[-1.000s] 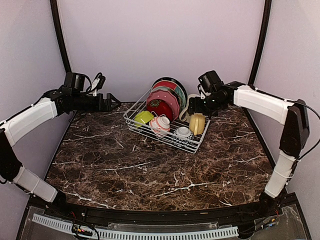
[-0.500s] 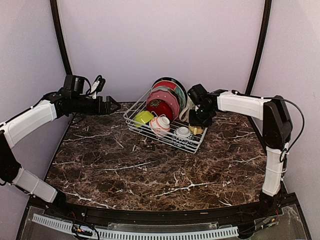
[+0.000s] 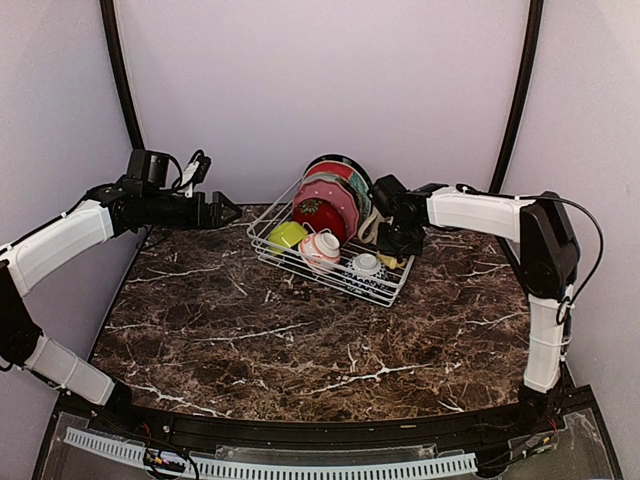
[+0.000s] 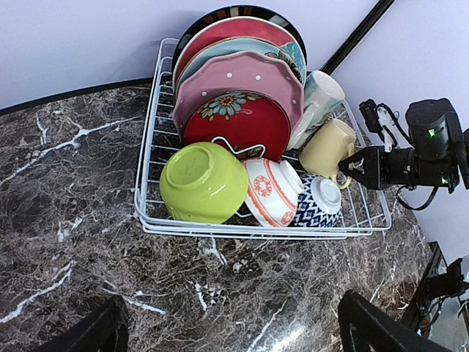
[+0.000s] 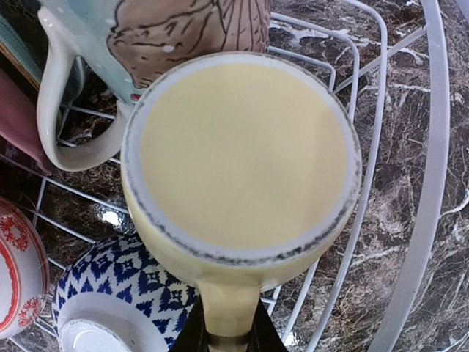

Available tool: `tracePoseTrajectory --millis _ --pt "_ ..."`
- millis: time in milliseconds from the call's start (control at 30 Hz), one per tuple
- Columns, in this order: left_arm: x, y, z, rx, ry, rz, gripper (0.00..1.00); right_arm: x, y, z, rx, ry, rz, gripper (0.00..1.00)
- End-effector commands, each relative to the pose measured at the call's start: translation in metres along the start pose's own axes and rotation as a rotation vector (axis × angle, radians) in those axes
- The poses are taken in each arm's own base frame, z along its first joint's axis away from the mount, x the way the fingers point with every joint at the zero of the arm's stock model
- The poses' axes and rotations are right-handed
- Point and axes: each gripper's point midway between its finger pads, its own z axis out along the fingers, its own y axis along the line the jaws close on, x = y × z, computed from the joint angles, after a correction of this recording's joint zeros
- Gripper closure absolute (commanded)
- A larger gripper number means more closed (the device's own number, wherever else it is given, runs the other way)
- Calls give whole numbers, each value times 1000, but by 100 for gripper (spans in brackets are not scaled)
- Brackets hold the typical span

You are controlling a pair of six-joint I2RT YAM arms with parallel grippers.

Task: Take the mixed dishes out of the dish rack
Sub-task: Grab the cup from the dish rack, then pass from the right arm to the left

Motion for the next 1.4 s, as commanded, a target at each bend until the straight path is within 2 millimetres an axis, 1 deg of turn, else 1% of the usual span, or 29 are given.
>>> tracePoseTrajectory --millis 0,200,300,433,467,533,600,633,667,700,733,767,800,833,867,900,933,967,1000,1033,1067,1100,1133,1167,1200,1233,1267,1300,1367 --pt "3 -4 -4 18 -2 3 1 -22 5 -21 10 -115 45 90" --pt "3 -4 -5 16 -3 2 1 -50 11 -65 -65 -232 64 100" --pt "4 -3 -3 16 1 0 1 -64 9 -93 -127 -316 74 100" --pt "5 -4 -1 30 6 -6 1 -79 17 -133 -314 -437 73 100" --pt "5 -5 -1 34 4 -7 1 -74 18 -137 -365 -439 70 100" --pt "4 -7 0 50 1 -11 2 -70 26 -153 -531 -449 67 100" --pt "-1 -17 0 101 -14 -16 5 -61 39 -178 -750 -462 55 100" --pt "-2 -24 -2 137 -17 -37 5 -57 45 -199 -874 -491 49 100" --pt "-4 -29 -1 166 -38 -36 4 -49 51 -217 -997 -503 34 100" --pt "-5 -39 -4 217 -43 -61 3 -44 53 -230 -1082 -520 38 100" --pt "-7 -48 -2 259 -70 -52 2 -40 56 -242 -1161 -530 44 100" --pt "-17 -63 -7 325 -115 -62 2 -37 58 -252 -1224 -532 47 100" --pt "-7 -73 -3 365 -102 -79 1 -34 60 -259 -1277 -522 59 100" --pt "-8 -85 -5 412 -109 -124 1 -31 63 -266 -1328 -511 67 100" --pt "-7 -103 -3 477 -143 -110 2 -28 66 -271 -1370 -498 77 100" --pt "-12 -125 -8 551 -187 -125 4 -25 68 -274 -1412 -478 104 100" --pt "-2 -130 -4 575 -185 -140 5 -21 69 -277 -1448 -467 122 100" --pt "-6 -150 -8 634 -232 -139 6 -17 72 -279 -1482 -456 135 100" --pt "-1 -152 -5 634 -245 -153 7 -13 74 -280 -1514 -441 145 100" --pt "-1 -166 -6 675 -266 -146 8 -10 77 -281 -1540 -428 152 100" --pt "-1 -167 -3 664 -284 -157 9 -7 80 -280 -1561 -408 157 100" --pt "1 -176 -3 687 -295 -156 9 -4 83 -280 -1580 -393 160 100" --pt "2 -175 3 678 -297 -172 11 0 86 -281 -1600 -381 159 100" --pt "1 -183 1 705 -314 -166 12 3 88 -281 -1614 -373 158 100" --pt "4 -184 5 711 -309 -185 15 7 90 -279 -1618 -364 162 100" --pt "2 -191 1 743 -333 -180 16 9 91 -277 -1620 -357 167 100" --pt "5 -191 5 751 -329 -197 18 14 92 -275 -1622 -344 170 100" --pt "4 -195 1 774 -348 -193 19 16 93 -273 -1627 -337 173 100" --pt "5 -199 5 780 -346 -204 21 20 93 -273 -1641 -327 174 100"
